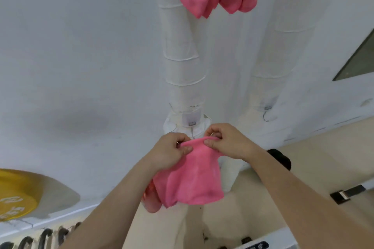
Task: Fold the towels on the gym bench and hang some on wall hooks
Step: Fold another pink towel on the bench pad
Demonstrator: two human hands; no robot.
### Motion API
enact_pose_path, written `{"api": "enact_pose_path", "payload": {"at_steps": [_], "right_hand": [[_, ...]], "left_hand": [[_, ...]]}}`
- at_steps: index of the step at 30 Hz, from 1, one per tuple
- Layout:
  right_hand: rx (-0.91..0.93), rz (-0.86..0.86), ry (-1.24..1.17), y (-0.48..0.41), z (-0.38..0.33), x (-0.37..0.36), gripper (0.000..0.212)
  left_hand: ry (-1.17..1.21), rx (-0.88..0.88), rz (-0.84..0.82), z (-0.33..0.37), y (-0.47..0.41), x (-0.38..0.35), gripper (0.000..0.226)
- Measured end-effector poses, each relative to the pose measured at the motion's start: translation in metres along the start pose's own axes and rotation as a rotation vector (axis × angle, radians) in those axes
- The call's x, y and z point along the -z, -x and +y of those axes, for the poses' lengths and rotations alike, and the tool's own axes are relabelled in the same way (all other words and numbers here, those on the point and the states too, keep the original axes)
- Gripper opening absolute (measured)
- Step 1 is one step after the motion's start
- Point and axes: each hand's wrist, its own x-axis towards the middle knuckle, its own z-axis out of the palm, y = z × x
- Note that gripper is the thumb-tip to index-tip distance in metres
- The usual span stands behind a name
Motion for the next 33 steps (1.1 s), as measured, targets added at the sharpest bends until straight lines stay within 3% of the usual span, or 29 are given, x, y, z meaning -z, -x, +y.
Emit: {"api": "enact_pose_path", "payload": {"at_steps": [5,12,18,22,27,31,33], "right_hand": [[-0.057,0.199,0.065,-0.058,0.037,-0.016,0.012],[-0.138,0.372,0.150,-0.091,0.053,-0.046,0.015],[-0.201,0.461,-0.016,-0.094,0.062,-0.065,0.017],[-0.241,0.500,-0.018,-0.090,0.068,-0.070,0.009],[-0.194,0.366,-0.180,-0.082,0.062,-0.083,0.020],[-0.216,0.315,-0.258,-0.075,0.056,-0.084,0.011],[-0.189,0.248,-0.202,-0.070,0.053,-0.082,0.017]], "left_hand": [[-0.089,-0.013,0.184,-0.035,-0.056,-0.016,0.020],[-0.374,-0.160,0.263,-0.069,-0.075,-0.027,0.031],[-0.225,-0.013,0.312,-0.074,-0.072,-0.041,0.012],[-0.335,-0.045,0.416,-0.068,-0.068,-0.047,0.019],[-0.099,-0.147,0.328,-0.057,-0.061,-0.063,0.033],[0.248,0.113,0.275,-0.047,-0.058,-0.067,0.043],[0.272,0.185,0.231,-0.048,-0.057,-0.066,0.041]]}}
